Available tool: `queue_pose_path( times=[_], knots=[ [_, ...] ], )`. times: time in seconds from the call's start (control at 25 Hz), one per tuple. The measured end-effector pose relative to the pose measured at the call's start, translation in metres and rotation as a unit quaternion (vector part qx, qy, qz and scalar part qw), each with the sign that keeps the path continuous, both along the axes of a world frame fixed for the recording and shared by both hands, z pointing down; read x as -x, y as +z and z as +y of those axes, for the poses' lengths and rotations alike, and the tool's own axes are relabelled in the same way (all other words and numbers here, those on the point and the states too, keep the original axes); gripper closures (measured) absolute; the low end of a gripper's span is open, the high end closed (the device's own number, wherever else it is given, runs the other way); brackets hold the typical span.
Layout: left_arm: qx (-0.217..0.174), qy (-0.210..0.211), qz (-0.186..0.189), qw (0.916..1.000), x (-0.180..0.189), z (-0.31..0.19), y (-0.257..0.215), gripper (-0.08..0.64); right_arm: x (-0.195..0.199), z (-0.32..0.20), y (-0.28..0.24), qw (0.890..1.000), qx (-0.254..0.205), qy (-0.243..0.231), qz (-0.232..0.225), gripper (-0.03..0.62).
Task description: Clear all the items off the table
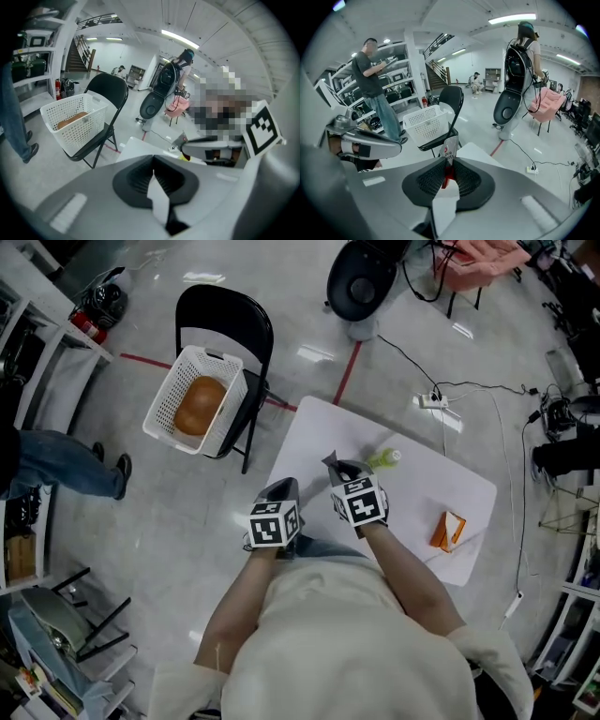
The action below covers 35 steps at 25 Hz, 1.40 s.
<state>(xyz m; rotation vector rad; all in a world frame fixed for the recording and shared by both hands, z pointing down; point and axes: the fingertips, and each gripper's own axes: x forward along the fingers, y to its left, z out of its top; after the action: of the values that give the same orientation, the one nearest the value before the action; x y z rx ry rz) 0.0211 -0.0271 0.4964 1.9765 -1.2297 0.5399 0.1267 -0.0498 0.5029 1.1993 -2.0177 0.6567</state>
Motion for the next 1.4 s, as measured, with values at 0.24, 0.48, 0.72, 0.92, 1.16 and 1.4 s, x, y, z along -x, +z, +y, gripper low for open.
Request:
queue_pose_path(
  times=[0.24,0.48,0.72,0.92,1.16,1.4],
  knots=[
    [-0.021,0.006,-0.006,0.9997,-0.003,-0.011,-0.018,0.551,-0.001,-0.003,-0.016,1.000,-0.019,-0.012,-0.004,0.543],
    [-0.037,0.003,-0.010,0.9993,-0.001,-0.015,-0.031,0.551,0.003,-0.010,-0.024,1.000,-0.024,-0.017,-0.006,0.543],
    [-0.049,-0.008,-0.017,0.9986,0.016,-0.021,-0.041,0.551,0.021,-0.017,-0.030,0.999,-0.023,-0.022,-0.019,0.543],
    [-0.052,-0.020,-0.020,0.9983,0.046,-0.033,-0.039,0.551,0.050,-0.028,-0.031,0.999,-0.028,-0.034,-0.021,0.543],
    [-0.046,-0.013,-0.026,0.9985,0.080,-0.048,-0.039,0.551,0.084,-0.045,-0.035,0.999,-0.029,-0.039,-0.018,0.543],
    [-0.044,0.003,-0.032,0.9985,0.113,-0.069,-0.042,0.551,0.126,-0.064,-0.036,0.999,-0.022,-0.045,-0.020,0.543]
  ],
)
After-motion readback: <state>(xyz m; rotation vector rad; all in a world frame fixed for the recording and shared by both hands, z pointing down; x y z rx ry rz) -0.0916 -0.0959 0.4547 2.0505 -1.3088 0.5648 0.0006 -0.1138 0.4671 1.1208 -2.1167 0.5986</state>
